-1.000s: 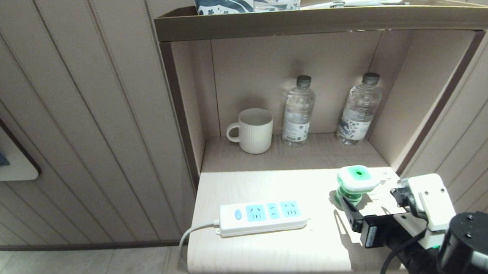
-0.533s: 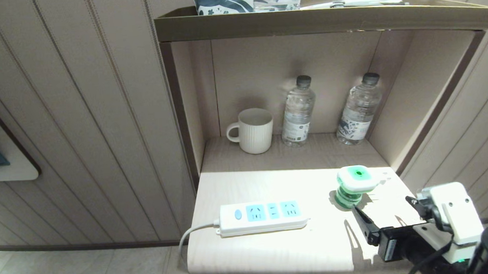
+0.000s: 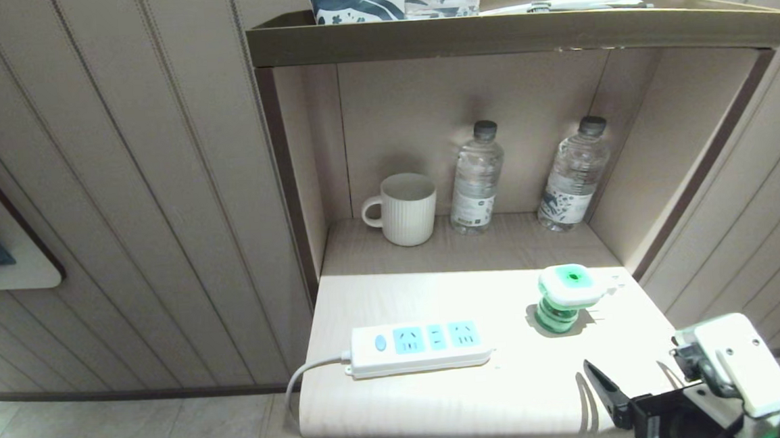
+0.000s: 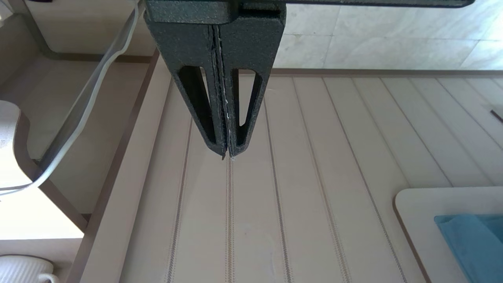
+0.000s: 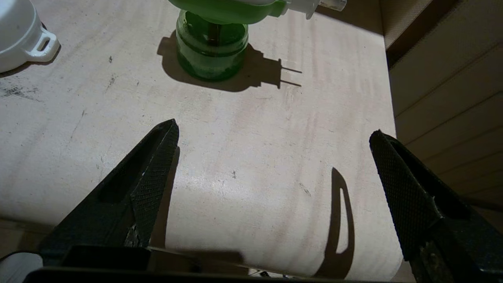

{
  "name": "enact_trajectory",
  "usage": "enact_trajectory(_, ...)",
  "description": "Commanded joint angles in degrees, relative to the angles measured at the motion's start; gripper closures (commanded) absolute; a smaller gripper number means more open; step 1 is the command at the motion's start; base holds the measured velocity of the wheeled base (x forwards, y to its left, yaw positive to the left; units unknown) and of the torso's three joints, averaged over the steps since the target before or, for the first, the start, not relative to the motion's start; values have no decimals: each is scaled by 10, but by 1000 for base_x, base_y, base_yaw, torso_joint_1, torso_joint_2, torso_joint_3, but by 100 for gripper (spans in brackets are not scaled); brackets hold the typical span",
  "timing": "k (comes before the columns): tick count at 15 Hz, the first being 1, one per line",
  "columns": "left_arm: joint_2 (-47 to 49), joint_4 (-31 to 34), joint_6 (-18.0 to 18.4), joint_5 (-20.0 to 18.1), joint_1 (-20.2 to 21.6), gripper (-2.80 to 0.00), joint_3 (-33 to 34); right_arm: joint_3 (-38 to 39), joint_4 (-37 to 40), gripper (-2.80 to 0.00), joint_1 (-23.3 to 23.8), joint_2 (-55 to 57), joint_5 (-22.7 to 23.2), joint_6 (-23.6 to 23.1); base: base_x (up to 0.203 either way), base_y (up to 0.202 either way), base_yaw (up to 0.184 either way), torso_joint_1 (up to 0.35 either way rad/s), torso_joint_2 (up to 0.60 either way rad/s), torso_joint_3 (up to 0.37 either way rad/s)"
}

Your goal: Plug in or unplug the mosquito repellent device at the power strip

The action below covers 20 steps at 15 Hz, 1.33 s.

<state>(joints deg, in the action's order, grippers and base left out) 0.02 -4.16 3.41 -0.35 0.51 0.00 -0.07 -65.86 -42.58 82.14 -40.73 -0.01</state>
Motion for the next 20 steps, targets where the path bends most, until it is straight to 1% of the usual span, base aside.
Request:
enact_trajectory(1,0,-1,0,0,0,0,0,0,-2,-280,0,-33,-2,-10,0,0,0,0,0,0)
enact_trajectory(2,0,-1,0,0,0,0,0,0,-2,-280,0,-43,-2,-17,0,0,0,0,0,0)
enact_trajectory(4,0,-1,0,0,0,0,0,0,0,-280,2,-68,-3,-49,0,0,0,0,0,0)
enact_trajectory(5,0,-1,1,0,0,0,0,-1,4,0,5,-85,-4,-63,0,0,0,0,0,0)
enact_trajectory(7,0,0,0,0,0,0,0,-5,32,0,7,-114,-10,-89,0,0,0,0,0,0)
enact_trajectory(10,0,-1,0,0,0,0,0,-9,42,0,7,-137,-11,-98,0,0,0,0,0,0)
enact_trajectory(12,0,-1,0,0,0,0,0,-24,42,0,14,-139,-14,-98,0,0,0,0,0,0)
enact_trajectory(13,0,-1,0,0,0,0,0,-45,43,0,23,-139,-20,-98,0,0,0,0,0,0)
enact_trajectory(14,0,-1,0,0,0,0,0,-82,49,0,41,-137,-28,-98,0,0,0,0,0,0)
enact_trajectory(15,0,-1,0,0,0,0,0,-127,72,0,65,-139,-33,-98,0,0,0,0,0,0)
enact_trajectory(16,0,-1,0,0,0,0,0,-163,103,0,81,-143,-37,-97,0,0,0,0,0,0)
enact_trajectory(17,0,-1,0,0,0,0,0,-220,168,0,99,-158,-43,-97,0,0,0,0,0,0)
enact_trajectory(18,0,0,0,0,0,0,0,-264,237,0,113,-174,-46,-94,0,0,0,0,0,0)
enact_trajectory(20,0,0,0,0,0,0,0,-352,401,0,135,-201,-50,-74,0,0,0,0,0,0)
